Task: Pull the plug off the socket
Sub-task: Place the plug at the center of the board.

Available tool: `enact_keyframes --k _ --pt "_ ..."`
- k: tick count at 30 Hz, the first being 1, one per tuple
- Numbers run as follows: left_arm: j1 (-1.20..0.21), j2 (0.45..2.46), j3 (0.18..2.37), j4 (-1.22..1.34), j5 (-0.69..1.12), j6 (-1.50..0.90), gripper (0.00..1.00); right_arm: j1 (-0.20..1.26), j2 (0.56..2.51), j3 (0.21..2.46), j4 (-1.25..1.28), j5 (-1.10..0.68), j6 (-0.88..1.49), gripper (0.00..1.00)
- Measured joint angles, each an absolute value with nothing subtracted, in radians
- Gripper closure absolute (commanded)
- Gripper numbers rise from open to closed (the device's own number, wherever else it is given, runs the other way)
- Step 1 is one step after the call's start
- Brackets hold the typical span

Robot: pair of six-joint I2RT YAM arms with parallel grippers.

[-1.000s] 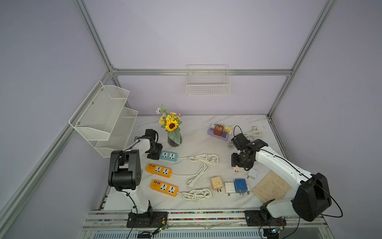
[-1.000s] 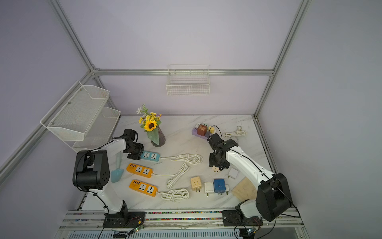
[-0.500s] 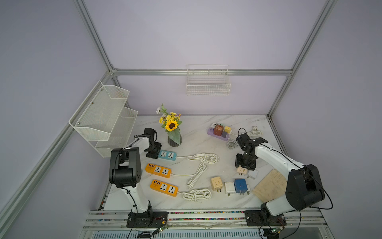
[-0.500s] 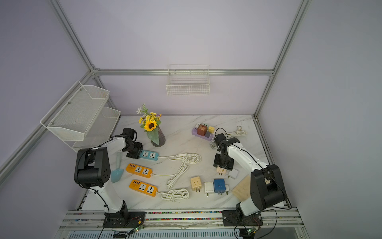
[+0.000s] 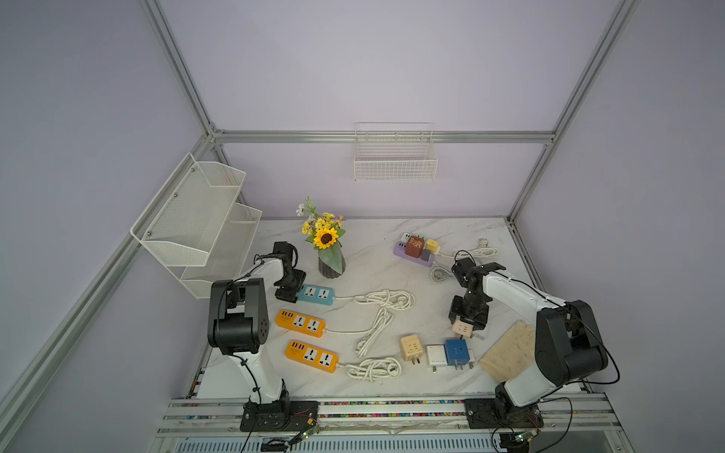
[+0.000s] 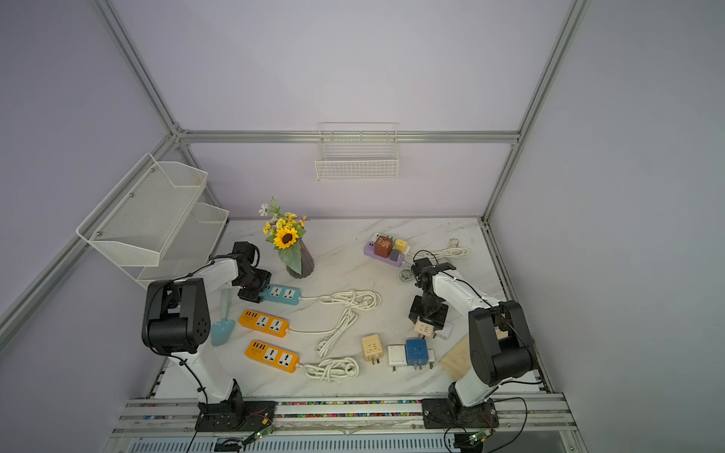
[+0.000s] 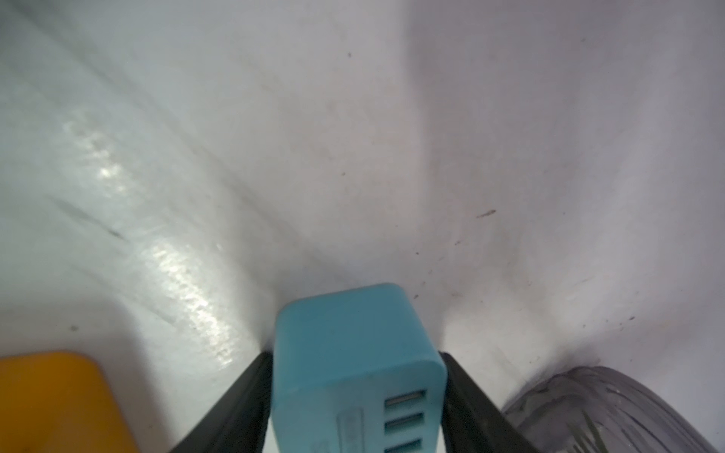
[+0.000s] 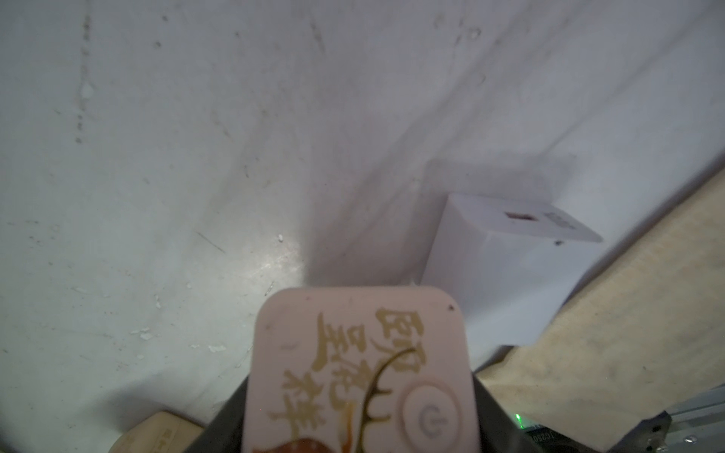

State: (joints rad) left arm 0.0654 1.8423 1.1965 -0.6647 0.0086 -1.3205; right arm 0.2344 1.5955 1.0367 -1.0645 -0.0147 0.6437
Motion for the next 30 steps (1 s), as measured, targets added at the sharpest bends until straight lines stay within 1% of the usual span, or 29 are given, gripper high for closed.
enact_keyframes --k 3,9,13,21,25,30 --pt "0.065 1.842 1.200 -0.668 0.000 -1.314 0.15 0.225 1.596 1.034 -1.061 -0.015 0.652 0.74" --pt "0.053 1.835 1.199 -0.672 -0.011 -1.314 0.12 0.215 1.597 1.029 -1.050 -0.015 0.671 0.73" --pt "0.017 1.790 1.186 -0.689 -0.026 -1.314 0.12 0.210 1.611 1.029 -1.044 -0.018 0.678 0.72" --pt "-0.100 1.584 1.176 -0.751 -0.134 -1.265 0.12 0.203 1.631 1.043 -1.045 -0.045 0.680 0.71" --pt "-0.157 1.514 1.176 -0.807 -0.173 -1.223 0.12 0.199 1.633 1.044 -1.045 -0.061 0.681 0.65" --pt "-0.223 1.415 1.179 -0.879 -0.239 -1.128 0.16 0.191 1.636 1.044 -1.045 -0.077 0.686 0.62"
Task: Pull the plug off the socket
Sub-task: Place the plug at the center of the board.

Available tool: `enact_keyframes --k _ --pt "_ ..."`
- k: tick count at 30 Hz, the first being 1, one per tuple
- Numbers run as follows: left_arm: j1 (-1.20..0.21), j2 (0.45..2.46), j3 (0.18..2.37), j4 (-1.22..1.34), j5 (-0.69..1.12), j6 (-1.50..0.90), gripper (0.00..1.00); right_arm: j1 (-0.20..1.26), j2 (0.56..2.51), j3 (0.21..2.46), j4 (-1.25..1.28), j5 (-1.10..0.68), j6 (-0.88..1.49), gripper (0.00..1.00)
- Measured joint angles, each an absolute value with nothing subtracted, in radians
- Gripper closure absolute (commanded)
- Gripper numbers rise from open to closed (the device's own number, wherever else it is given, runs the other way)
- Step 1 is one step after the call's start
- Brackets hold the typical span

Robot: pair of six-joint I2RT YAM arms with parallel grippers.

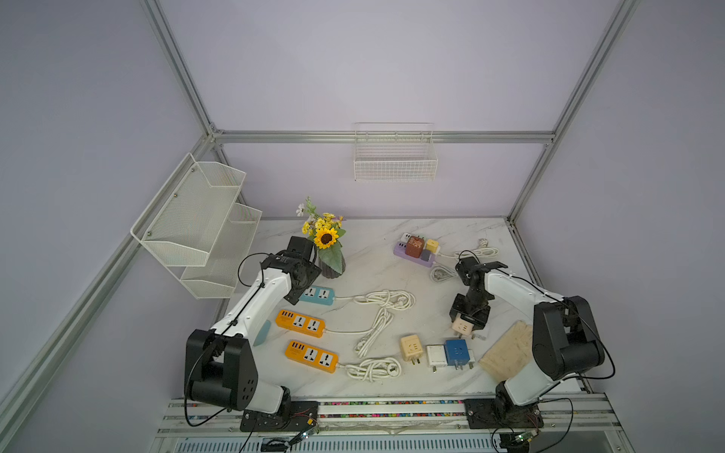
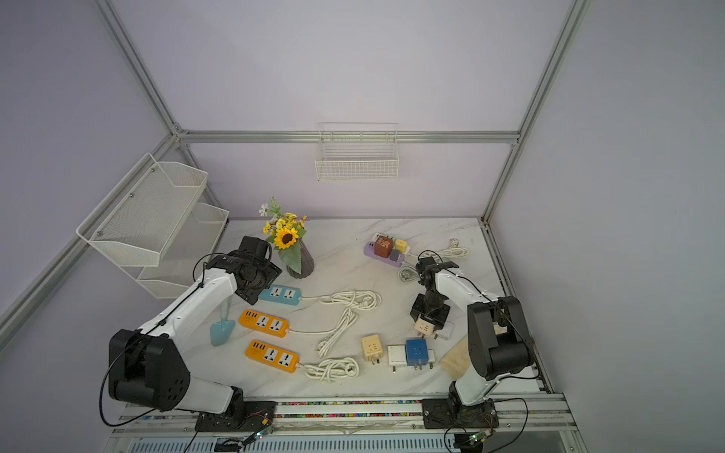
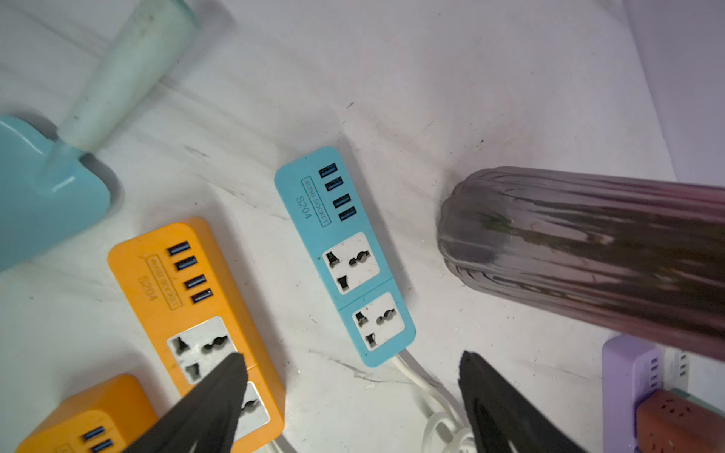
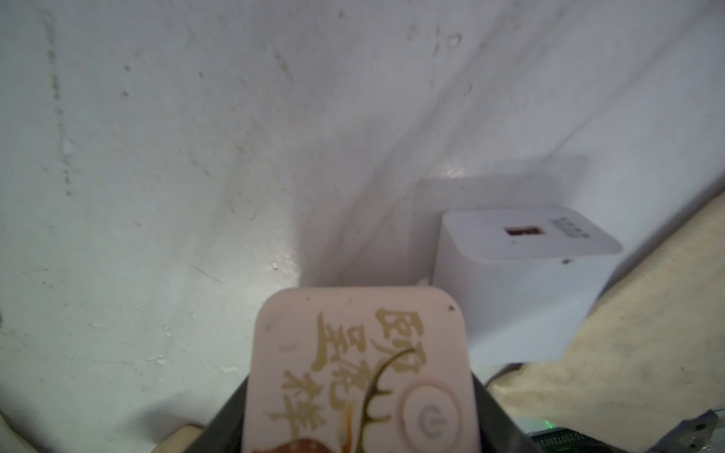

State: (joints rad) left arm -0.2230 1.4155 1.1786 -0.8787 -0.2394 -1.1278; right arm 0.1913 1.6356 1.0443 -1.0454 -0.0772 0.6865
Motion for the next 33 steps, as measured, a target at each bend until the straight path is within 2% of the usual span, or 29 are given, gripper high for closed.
enact_keyframes --k 7,14,26,33 --pt "-0.405 1.282 1.200 -0.804 -0.191 -0.902 0.20 0.172 1.674 1.080 -1.074 -0.097 0.687 0.53" --pt "-0.553 1.297 1.200 -0.710 -0.109 -0.728 0.21 0.138 1.683 1.088 -1.081 -0.123 0.682 0.45" --pt "-0.638 1.451 1.275 -0.653 -0.066 -0.660 0.20 0.131 1.687 1.085 -1.052 -0.140 0.677 0.18" --pt "-0.677 1.529 1.353 -0.630 -0.054 -0.640 0.19 0.131 1.637 1.090 -1.059 -0.101 0.678 0.14"
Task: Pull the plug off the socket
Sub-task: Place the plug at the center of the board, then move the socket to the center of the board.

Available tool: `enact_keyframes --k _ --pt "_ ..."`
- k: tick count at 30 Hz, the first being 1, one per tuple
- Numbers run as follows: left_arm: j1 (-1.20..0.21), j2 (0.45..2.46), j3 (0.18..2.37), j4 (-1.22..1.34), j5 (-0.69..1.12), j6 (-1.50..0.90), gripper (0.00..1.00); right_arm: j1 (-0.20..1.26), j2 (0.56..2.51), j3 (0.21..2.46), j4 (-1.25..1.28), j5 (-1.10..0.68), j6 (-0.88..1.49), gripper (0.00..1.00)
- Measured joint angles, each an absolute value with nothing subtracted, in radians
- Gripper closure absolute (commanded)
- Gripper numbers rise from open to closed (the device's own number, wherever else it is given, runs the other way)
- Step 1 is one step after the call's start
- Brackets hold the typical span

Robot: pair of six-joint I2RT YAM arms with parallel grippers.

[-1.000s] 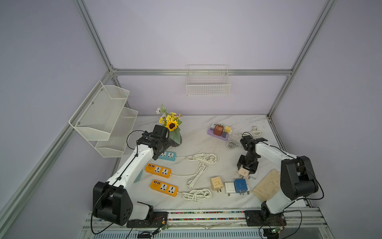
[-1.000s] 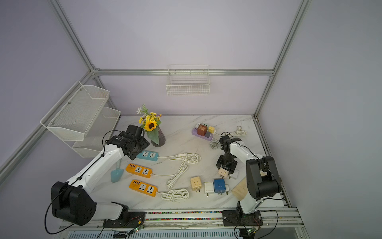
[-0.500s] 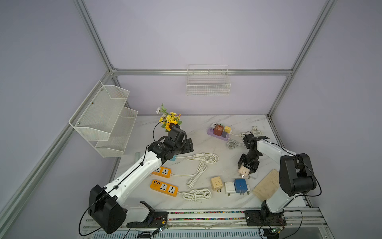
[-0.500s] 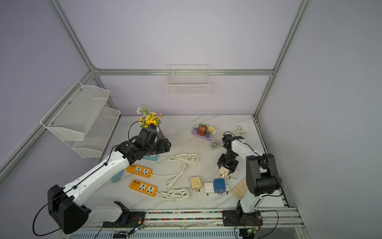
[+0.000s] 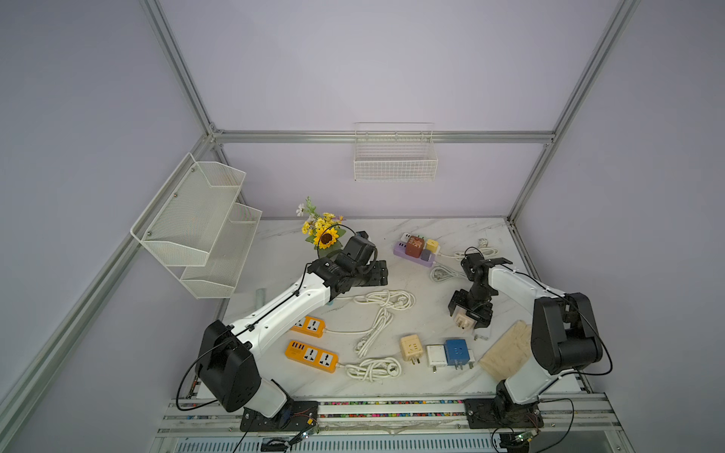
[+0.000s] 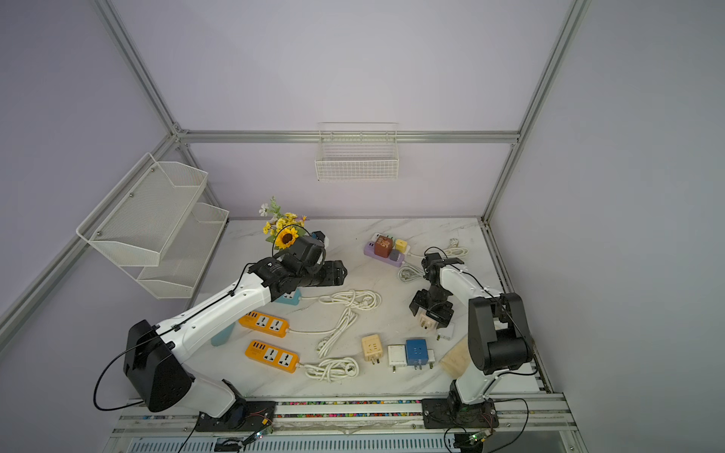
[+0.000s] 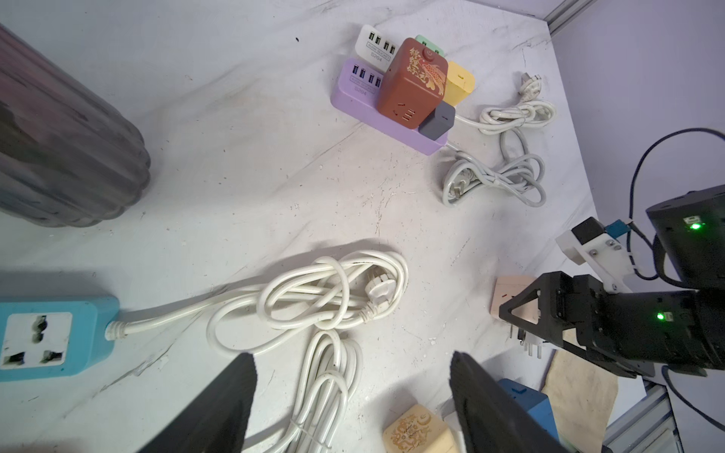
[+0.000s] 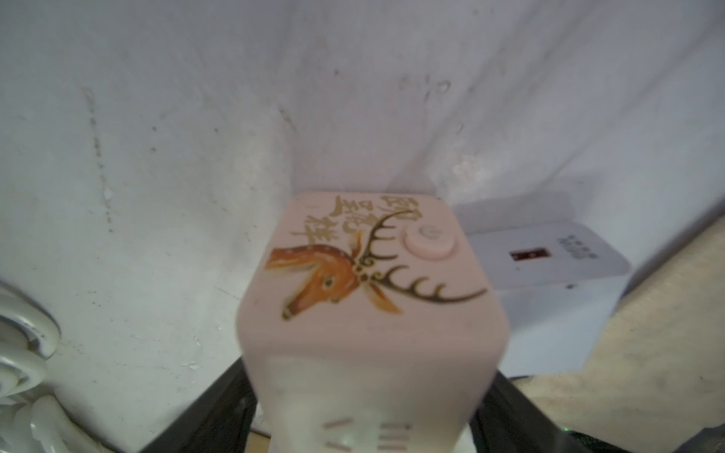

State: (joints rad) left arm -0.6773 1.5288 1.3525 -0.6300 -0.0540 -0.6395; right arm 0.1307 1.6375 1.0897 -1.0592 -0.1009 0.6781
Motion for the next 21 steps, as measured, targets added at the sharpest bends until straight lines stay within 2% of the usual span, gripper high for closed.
enact_keyframes --k 5,11,16,21 --pt "-0.698 1.596 1.428 -0.626 -0.052 -0.635 0.18 0.131 1.533 1.177 -1.083 -0.029 0.654 0.14" --pt "-0.700 1.763 1.638 -0.676 -0.060 -0.693 0.18 0.131 1.419 1.278 -0.889 0.003 0.447 0.24" --pt "-0.700 1.931 1.830 -0.750 -0.076 -0.801 0.18 0.130 1.520 1.306 -0.617 -0.046 0.227 0.37" --pt "-0.686 2.096 2.021 -0.860 -0.083 -0.929 0.18 0.131 1.721 1.351 -0.433 -0.176 0.086 0.36"
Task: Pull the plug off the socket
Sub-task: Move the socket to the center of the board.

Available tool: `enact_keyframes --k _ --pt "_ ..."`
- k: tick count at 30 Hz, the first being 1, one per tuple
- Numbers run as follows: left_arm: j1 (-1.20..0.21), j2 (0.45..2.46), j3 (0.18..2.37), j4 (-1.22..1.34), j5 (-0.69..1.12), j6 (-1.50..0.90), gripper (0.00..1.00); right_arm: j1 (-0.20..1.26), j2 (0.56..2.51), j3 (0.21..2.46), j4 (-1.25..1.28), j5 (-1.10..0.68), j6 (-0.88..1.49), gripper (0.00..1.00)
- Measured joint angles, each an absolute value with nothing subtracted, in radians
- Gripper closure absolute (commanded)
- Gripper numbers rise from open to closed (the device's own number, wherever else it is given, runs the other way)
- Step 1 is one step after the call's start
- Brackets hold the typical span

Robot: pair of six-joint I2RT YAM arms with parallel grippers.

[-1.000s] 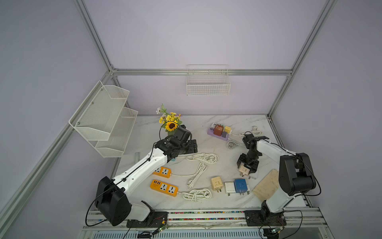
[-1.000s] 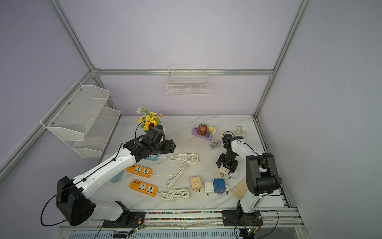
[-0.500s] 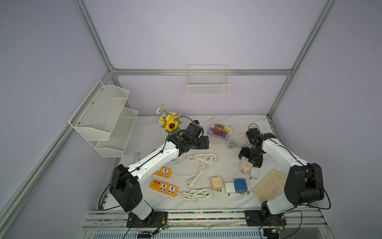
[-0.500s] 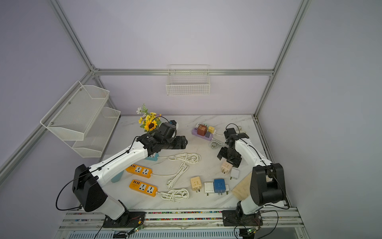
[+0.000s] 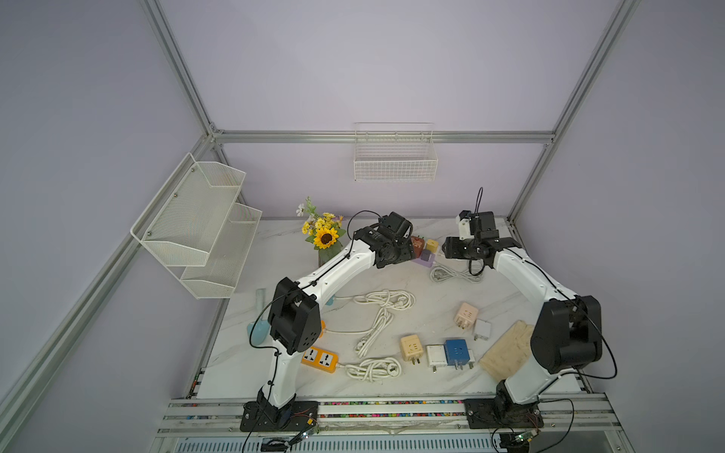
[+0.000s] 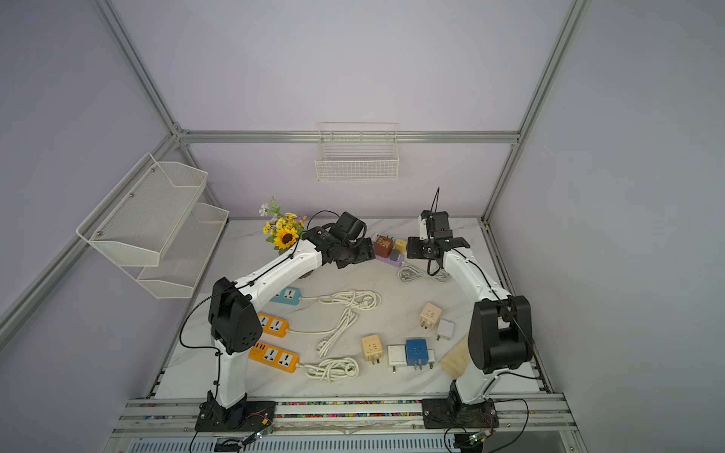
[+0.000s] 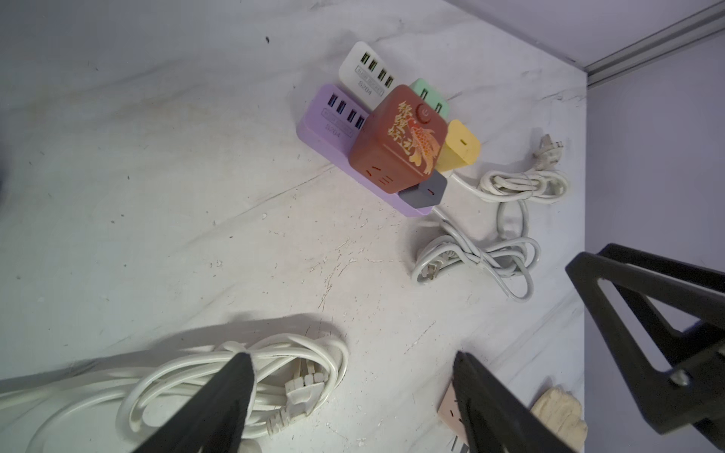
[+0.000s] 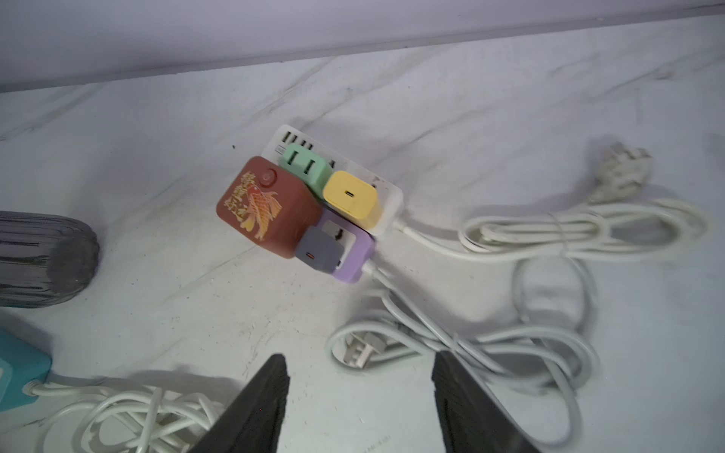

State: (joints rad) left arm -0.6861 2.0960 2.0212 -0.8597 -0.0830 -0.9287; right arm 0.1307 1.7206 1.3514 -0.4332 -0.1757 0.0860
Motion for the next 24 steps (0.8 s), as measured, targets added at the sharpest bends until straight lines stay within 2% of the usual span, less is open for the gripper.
enact_keyframes --k 8,15,24 --pt "-0.645 2.278 2.236 -0.949 -0.055 -1.107 0.20 0.139 1.747 1.217 -0.207 -0.270 -0.104 0.33" --pt "-0.635 2.355 2.261 -0.966 -0.034 -1.210 0.20 0.140 1.793 1.180 -0.126 -0.296 -0.236 0.33" --pt "-0.634 2.405 2.287 -0.952 -0.042 -1.230 0.21 0.149 1.919 1.235 -0.129 -0.284 -0.358 0.33"
